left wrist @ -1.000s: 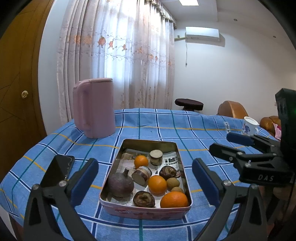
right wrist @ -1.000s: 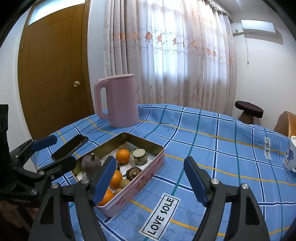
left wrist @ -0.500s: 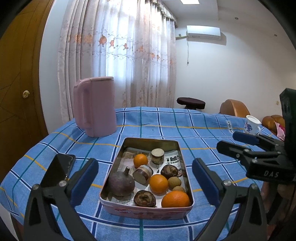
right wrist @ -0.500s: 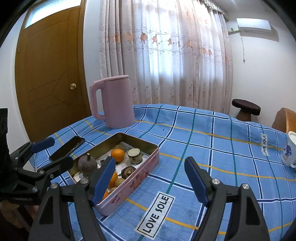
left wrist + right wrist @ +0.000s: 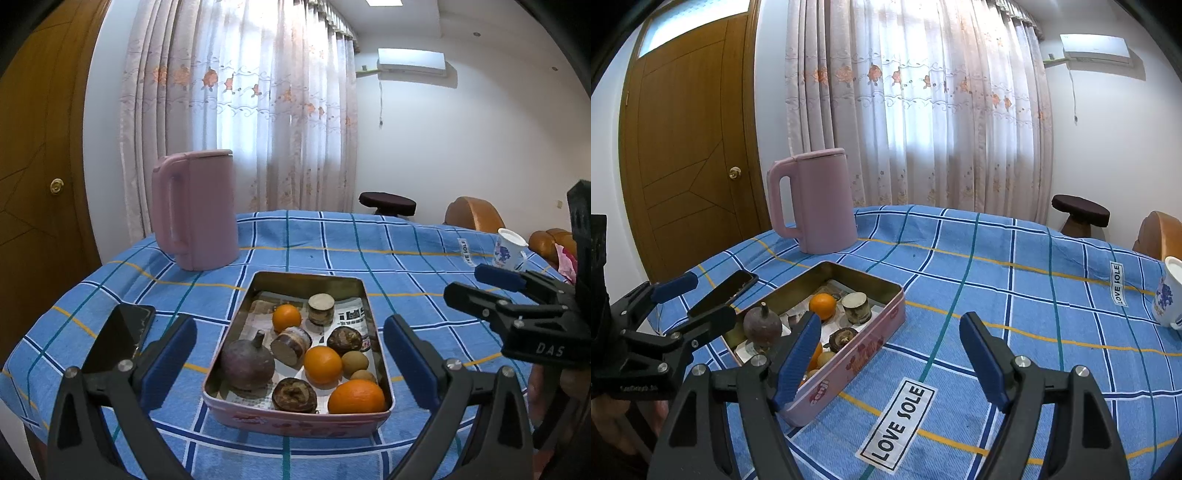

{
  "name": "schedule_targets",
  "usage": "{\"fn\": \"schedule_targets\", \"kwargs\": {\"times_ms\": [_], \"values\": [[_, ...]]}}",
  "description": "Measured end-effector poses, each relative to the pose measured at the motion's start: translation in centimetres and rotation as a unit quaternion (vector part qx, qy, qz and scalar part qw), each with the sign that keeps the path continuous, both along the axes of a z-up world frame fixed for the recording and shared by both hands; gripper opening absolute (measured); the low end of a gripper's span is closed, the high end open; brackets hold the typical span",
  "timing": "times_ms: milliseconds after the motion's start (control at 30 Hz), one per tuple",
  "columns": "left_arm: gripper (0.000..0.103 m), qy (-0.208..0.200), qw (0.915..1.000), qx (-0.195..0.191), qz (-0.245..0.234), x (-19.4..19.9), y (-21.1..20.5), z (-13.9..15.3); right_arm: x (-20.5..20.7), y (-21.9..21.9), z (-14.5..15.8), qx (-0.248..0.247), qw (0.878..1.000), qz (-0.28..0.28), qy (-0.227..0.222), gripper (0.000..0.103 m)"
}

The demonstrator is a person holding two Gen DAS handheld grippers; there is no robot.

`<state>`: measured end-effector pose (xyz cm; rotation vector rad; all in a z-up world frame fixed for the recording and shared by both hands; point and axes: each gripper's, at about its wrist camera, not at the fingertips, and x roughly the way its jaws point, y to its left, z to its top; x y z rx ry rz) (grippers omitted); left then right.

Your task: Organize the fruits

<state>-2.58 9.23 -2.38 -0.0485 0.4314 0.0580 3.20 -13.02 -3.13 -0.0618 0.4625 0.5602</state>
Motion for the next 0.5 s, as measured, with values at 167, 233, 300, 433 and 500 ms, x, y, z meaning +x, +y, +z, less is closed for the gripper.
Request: {"fn": "schedule_targets", "kwargs": {"times_ms": [167, 233, 300, 433, 500], "values": [[0.103, 0.001, 1.0000, 0.002, -0.001, 0.0, 0.0, -0.1, 0.0, -0.1, 0.0, 0.000, 1.000, -0.001, 0.000, 0.079], [0.103, 0.001, 1.0000, 0.002, -0.001, 0.0, 0.0, -0.1, 0.0, -0.3, 0.0, 0.001, 1.000, -0.002, 0.000, 0.079], [0.103, 0.000, 1.0000, 0.003, -0.002, 0.0, 0.0, -0.1, 0.0, -0.4, 0.0, 0.002, 1.000, -0.004, -0.001, 0.079], [0.103, -0.001, 1.0000, -0.002, -0.007, -0.1, -0.2, 0.1, 0.0, -0.9, 0.1, 0.004, 1.000, -0.008, -0.003, 0.079], [0.103, -0.001, 0.9999, -0.006, -0.008, -0.1, -0.3, 0.3, 0.0, -1.2, 0.2, 0.005, 1.000, -0.010, -0.005, 0.079]]}}
